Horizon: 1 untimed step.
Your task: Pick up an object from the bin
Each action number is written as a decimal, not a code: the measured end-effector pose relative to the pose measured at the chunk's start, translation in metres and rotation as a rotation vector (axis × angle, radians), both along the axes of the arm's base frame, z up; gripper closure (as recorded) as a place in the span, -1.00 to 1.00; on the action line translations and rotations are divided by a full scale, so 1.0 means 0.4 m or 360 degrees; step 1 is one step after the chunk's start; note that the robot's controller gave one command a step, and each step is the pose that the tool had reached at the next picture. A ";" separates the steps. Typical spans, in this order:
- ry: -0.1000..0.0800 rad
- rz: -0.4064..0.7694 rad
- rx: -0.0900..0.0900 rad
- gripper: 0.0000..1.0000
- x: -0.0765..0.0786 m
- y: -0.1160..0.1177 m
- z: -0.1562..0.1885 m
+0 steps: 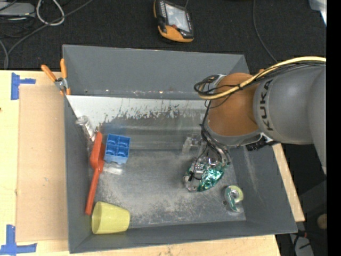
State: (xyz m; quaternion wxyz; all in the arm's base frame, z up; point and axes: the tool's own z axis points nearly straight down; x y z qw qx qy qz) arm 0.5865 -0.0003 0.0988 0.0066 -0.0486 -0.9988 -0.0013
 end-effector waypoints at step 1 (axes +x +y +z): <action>-0.0031 0.0391 0.0010 -1.00 0.082 0.035 -0.074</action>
Offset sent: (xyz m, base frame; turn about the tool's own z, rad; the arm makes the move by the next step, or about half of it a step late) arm 0.0325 0.0206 -0.0288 -0.0408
